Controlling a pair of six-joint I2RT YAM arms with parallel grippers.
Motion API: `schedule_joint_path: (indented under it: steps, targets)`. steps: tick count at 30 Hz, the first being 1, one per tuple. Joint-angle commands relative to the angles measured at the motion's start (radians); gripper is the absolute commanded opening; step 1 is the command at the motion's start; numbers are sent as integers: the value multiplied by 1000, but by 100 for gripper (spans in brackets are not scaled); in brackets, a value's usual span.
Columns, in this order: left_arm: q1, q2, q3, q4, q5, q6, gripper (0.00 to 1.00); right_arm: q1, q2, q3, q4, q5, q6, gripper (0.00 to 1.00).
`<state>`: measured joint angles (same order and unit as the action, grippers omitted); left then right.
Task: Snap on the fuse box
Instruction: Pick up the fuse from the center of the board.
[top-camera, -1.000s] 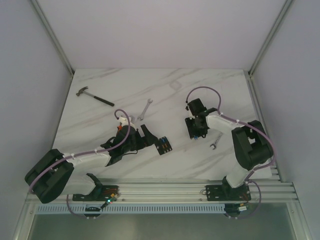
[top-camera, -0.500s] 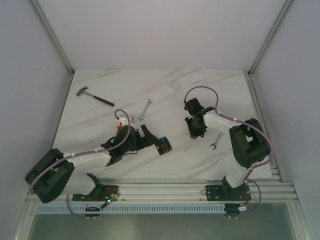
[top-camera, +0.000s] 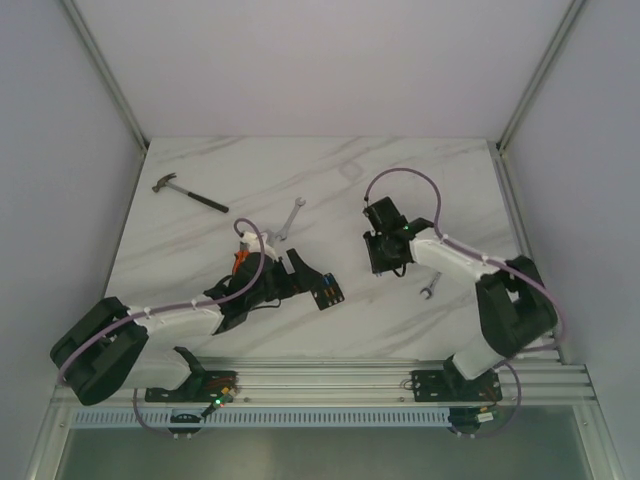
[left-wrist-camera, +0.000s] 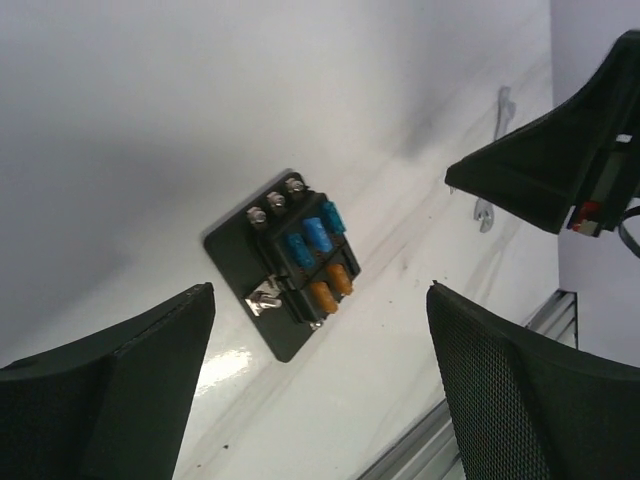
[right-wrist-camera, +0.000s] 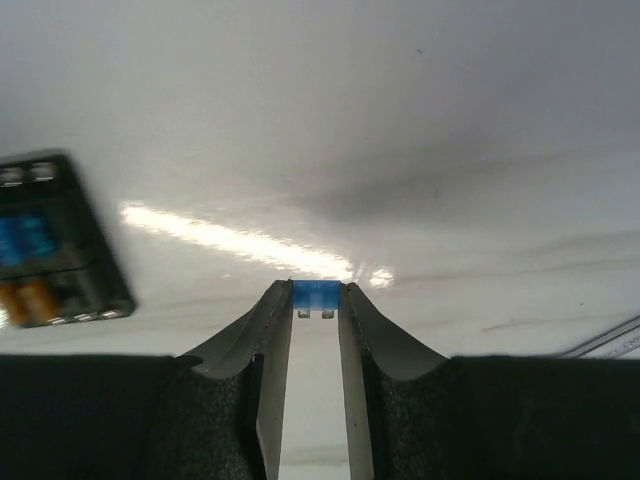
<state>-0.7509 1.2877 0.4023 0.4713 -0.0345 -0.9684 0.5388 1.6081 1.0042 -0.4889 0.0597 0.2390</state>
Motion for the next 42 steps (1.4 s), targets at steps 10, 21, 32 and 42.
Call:
schedule_joint_path:
  steps: [10,21,32,42]
  targets:
    - [-164,-18,28,254,-256,117,88,110,-351,-109,218,-45,327,19]
    - [-217,75,96,389,-224,253,71,158,-424,-162,317,-52,426,19]
    - [-232,155,141,417,-229,324,46,177,-447,-176,342,-52,450,20]
    - [-237,166,146,456,-224,365,29,184,-449,-188,360,-66,468,20]
